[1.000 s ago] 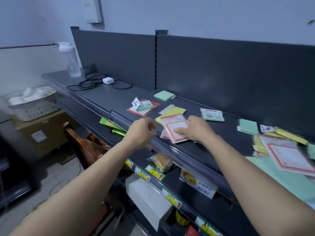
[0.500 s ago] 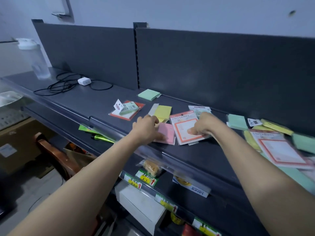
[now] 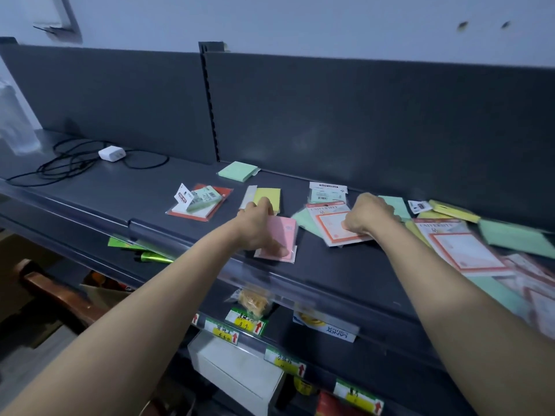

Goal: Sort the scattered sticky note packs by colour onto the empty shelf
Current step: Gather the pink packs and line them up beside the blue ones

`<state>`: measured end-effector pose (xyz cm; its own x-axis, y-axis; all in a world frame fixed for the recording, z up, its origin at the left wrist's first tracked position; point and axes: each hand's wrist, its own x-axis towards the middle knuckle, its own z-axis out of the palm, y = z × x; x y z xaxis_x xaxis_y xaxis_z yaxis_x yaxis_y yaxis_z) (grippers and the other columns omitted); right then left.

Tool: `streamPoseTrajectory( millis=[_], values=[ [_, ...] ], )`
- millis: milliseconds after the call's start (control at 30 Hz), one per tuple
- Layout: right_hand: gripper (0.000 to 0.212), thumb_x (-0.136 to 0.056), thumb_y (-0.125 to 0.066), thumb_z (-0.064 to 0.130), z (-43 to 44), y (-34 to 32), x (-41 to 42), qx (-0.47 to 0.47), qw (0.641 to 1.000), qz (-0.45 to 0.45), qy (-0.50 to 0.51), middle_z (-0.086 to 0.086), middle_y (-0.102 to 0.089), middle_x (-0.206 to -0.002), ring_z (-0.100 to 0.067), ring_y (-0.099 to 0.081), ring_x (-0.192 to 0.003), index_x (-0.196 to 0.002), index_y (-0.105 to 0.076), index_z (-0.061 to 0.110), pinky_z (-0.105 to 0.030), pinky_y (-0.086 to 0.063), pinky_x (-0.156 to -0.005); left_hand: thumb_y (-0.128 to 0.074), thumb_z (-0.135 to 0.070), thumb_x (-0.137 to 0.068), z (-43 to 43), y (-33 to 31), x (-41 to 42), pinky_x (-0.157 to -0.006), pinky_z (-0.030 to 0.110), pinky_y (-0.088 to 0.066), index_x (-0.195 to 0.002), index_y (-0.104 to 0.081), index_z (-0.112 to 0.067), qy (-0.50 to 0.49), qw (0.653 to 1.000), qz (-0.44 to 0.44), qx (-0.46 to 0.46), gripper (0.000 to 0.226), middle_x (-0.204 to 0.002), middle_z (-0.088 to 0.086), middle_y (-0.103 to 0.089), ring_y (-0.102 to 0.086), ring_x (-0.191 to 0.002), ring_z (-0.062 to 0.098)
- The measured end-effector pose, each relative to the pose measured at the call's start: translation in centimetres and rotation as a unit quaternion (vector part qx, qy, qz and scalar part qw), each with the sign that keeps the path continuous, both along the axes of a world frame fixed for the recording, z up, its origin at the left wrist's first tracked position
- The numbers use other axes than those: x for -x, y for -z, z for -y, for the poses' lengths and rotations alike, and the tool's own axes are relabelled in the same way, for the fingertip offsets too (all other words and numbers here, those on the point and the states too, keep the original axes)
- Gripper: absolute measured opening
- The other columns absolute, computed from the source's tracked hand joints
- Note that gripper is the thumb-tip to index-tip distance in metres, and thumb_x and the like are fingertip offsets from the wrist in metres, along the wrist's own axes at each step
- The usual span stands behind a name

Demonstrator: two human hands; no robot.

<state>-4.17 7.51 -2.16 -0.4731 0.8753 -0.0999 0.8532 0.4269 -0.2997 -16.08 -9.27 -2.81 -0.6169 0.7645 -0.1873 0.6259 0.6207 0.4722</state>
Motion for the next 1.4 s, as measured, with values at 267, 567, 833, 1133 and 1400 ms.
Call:
streamPoseTrajectory(
  millis=[267, 567, 833, 1133, 1400],
  values=[
    [0.034, -0.088, -0.061, 0.021, 2.0, -1.4, 1.5, -0.028, 0.985, -0.120, -0.118, -0.005, -0.056, -0.127, -0.030, -0.048, -0.120, -0.121, -0.057, 0.013, -0.039, -0.040, -0.098, -0.074, -0.005, -0.076, 1.0, -1.0, -0.1, -0.058, 0.025, -0.043, -0.116, -0.035, -0.014, -0.023, 0.984, 0.049, -0.167, 0.056, -0.082, 0.006, -0.057, -0.054, -0.068, 0.017],
    [0.028, -0.085, -0.063, 0.018, 6.4, -2.7, 6.8, 0.017, 0.956, -0.185, -0.228, -0.008, -0.062, -0.115, -0.028, -0.059, -0.104, -0.112, -0.062, 0.010, -0.042, -0.050, -0.090, -0.064, -0.004, -0.084, 6.7, -2.3, 2.8, -0.076, 0.038, -0.053, -0.096, -0.063, -0.002, -0.163, 0.946, 0.058, -0.275, 0.012, -0.090, 0.013, -0.066, -0.063, -0.084, 0.026],
    [0.037, -0.086, -0.064, 0.018, 10.1, -1.8, 14.8, 0.045, 0.943, -0.158, -0.290, -0.022, -0.062, -0.118, -0.035, -0.057, -0.112, -0.113, -0.061, -0.008, -0.044, -0.048, -0.094, -0.060, -0.007, -0.090, 13.4, -2.3, 6.8, -0.058, 0.041, -0.060, -0.104, -0.061, -0.009, -0.238, 0.916, 0.096, -0.307, 0.014, -0.108, 0.013, -0.061, -0.068, -0.082, 0.029],
    [0.033, -0.081, -0.069, 0.035, 10.2, -0.2, 21.1, 0.150, 0.942, -0.089, -0.286, -0.005, -0.053, -0.097, -0.024, -0.051, -0.090, -0.095, -0.056, 0.009, -0.032, -0.044, -0.077, -0.060, 0.008, -0.081, 15.2, -2.7, 11.2, -0.068, 0.050, -0.058, -0.098, -0.055, -0.003, -0.264, 0.927, 0.043, -0.262, 0.021, -0.100, 0.017, -0.065, -0.070, -0.067, 0.029],
    [0.036, -0.079, -0.073, 0.035, 9.6, -0.7, 23.4, 0.138, 0.936, 0.047, -0.320, -0.008, -0.054, -0.090, -0.023, -0.050, -0.077, -0.087, -0.055, 0.005, -0.029, -0.039, -0.068, -0.057, 0.007, -0.080, 14.2, -2.1, 13.7, -0.068, 0.045, -0.059, -0.095, -0.058, -0.005, -0.250, 0.936, 0.011, -0.246, 0.019, -0.097, 0.013, -0.065, -0.068, -0.064, 0.024]
  ],
)
